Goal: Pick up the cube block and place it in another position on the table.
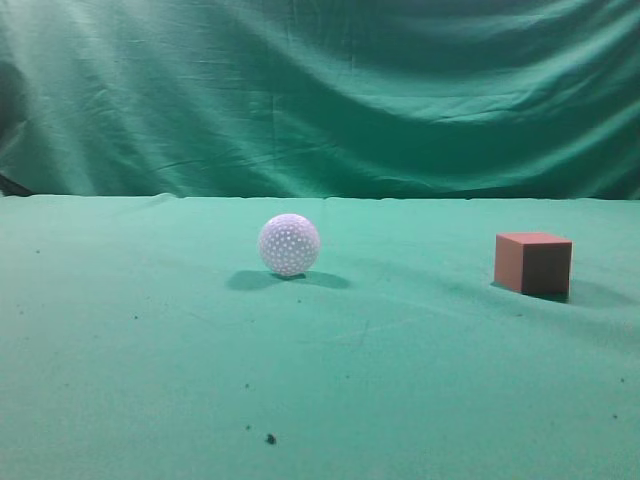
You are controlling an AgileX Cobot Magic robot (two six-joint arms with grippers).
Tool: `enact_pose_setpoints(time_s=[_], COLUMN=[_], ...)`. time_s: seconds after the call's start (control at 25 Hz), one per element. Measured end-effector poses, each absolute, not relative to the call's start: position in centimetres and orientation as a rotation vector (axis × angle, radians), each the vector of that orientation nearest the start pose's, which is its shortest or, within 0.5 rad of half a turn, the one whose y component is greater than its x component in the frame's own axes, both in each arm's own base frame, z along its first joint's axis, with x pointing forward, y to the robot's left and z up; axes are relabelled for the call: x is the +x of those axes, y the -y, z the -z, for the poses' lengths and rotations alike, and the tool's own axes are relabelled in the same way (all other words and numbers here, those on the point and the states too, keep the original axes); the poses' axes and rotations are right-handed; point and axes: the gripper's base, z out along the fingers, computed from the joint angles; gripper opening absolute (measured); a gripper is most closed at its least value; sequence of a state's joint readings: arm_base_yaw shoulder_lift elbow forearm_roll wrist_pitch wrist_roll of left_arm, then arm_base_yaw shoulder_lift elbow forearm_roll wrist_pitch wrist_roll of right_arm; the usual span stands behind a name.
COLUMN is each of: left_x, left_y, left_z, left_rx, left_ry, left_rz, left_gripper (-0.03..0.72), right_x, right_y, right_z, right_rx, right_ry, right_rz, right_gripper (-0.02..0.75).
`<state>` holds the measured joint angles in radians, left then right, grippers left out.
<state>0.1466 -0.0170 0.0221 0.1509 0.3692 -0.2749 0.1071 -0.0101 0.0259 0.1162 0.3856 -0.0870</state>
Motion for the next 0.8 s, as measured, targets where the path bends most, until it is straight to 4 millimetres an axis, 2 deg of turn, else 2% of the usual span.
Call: enact_pose_setpoints(time_s=[0.8], left_x=[5.10], left_y=[-1.25], left_z=[-17.38], left_rx=[-0.297], left_ry=[-1.830], left_rz=[-0.059], left_gripper=[0.235], right_x=[5.15], right_y=[-0.95], right_z=[-17.06], right_rx=[-0.110], right_ry=[-1.881], right_rz=[-0.129], right_gripper=[0.000])
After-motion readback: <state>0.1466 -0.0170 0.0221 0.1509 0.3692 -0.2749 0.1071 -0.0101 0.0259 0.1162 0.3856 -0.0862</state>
